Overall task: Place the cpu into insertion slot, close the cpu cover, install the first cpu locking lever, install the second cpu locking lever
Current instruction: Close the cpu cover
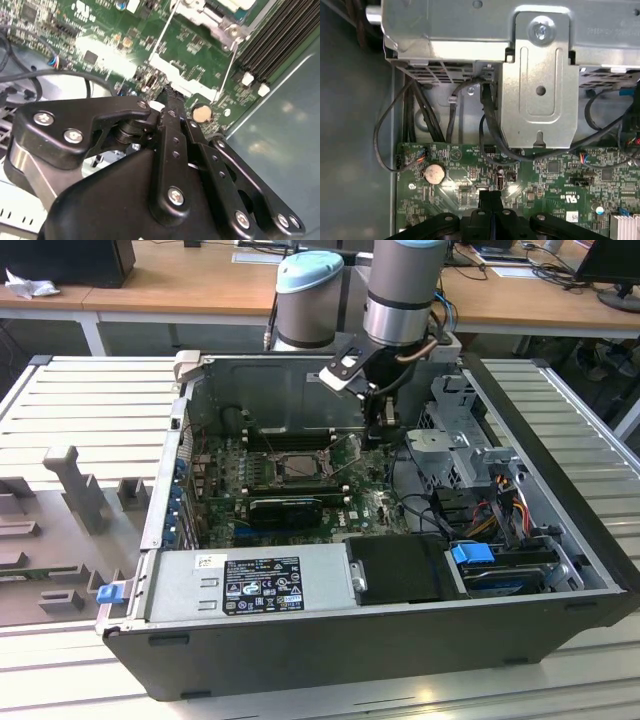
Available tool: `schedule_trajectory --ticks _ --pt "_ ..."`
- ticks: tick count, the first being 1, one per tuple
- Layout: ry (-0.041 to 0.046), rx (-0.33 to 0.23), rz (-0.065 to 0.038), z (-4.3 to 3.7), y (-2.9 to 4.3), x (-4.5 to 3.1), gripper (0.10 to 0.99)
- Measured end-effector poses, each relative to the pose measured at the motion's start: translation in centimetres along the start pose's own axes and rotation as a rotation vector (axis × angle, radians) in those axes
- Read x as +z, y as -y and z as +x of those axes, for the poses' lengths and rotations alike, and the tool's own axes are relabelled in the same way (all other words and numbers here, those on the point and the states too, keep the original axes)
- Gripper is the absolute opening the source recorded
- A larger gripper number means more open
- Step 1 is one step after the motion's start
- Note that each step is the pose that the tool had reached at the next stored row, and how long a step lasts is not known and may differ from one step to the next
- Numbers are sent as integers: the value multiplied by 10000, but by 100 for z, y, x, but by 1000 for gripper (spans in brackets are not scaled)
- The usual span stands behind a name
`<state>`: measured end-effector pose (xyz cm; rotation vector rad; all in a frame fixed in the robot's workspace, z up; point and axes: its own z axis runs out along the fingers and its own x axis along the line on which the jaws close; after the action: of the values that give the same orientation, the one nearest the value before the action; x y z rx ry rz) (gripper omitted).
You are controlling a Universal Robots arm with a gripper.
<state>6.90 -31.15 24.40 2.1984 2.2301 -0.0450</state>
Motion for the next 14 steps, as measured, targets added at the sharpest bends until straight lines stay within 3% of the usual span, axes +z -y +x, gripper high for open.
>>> schedule_trajectory --ticks 2,14 --pt "-12 -2 113 1 3 0 106" --pt "-45 -3 72 2 123 -11 106"
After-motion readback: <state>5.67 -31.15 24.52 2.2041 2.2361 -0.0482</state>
